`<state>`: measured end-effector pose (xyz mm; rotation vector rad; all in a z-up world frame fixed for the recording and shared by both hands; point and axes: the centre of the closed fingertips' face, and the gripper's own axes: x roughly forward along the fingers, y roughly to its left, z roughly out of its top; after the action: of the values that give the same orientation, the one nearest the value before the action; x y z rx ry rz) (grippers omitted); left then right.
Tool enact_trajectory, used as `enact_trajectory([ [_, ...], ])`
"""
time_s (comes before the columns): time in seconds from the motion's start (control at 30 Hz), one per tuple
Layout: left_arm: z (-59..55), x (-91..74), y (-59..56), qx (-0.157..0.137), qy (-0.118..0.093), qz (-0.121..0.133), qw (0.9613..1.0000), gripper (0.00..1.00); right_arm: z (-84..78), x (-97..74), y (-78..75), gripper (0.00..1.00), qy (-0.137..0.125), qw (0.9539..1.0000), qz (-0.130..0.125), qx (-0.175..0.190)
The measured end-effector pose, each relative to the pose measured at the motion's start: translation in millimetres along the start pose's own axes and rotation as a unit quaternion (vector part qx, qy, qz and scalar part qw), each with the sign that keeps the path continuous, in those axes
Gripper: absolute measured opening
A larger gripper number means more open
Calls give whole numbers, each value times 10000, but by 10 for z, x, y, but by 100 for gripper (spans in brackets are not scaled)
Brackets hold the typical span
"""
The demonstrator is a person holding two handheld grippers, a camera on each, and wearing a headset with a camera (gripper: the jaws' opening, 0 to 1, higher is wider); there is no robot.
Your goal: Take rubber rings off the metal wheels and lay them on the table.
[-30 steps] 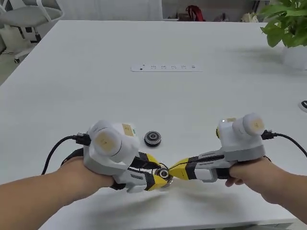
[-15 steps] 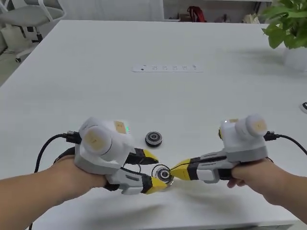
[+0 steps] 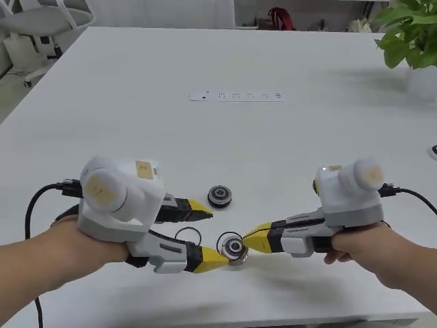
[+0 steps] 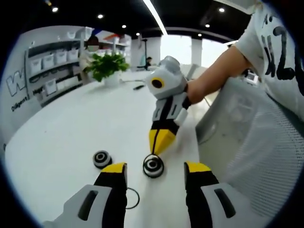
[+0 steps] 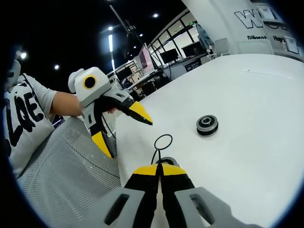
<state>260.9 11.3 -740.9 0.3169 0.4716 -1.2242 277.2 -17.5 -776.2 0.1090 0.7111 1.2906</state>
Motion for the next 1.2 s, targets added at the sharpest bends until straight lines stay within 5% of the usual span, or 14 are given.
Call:
enact_trajectory([
  [0.47,-16,-359,99,-2,-96,315,9995,63,80,-17,37,0,-73,10000,40,-39],
  [1.2,-147,-664,198,-104,-85,639,9979,70,359,55,79,0,-345,9994,75,-4],
])
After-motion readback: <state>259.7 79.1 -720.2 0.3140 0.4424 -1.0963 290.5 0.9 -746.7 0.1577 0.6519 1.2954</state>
